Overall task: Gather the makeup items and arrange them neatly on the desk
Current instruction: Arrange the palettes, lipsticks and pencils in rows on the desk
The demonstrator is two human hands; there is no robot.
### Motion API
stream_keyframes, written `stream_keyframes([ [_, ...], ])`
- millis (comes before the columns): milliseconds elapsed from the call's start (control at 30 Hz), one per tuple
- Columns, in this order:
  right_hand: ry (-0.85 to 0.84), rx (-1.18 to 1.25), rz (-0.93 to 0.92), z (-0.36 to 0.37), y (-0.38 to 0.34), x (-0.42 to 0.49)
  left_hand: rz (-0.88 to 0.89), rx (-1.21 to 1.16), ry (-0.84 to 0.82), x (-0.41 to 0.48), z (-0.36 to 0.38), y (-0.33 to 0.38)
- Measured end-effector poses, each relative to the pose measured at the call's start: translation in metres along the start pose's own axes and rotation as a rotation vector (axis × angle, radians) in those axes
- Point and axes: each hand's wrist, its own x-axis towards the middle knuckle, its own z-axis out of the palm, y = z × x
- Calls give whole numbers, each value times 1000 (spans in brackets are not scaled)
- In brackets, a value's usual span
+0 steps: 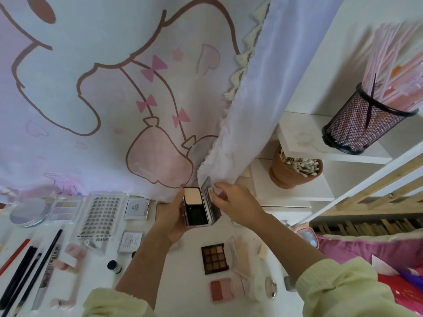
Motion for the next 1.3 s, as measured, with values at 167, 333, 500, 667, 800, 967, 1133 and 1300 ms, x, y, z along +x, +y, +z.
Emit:
stream_keyframes([
  [167, 1, 49, 158, 12, 9, 9, -36, -16, 80, 14, -5, -7],
  [333, -94, 208, 368, 41, 28, 9, -151, 17, 312, 27, -17, -35],
  [500, -31, 170, 432, 60, 41, 9, -212, 173, 416, 35, -14, -52],
  [667, -53, 66, 557, 78, 51, 11, -232, 365, 450, 41, -11, -66],
  [800, -34, 118, 636, 86, 56, 14, -205, 512, 400, 46, -10, -69],
  [967, -44, 199, 662, 85, 59, 14, -169, 506, 397, 42, -7, -68],
  [1133, -49, 180, 603, 83, 55, 6, -142, 549, 403, 36, -5, -67],
  [1300, -75, 93, 484, 79, 52, 2, -74, 642, 382, 26, -3, -68],
])
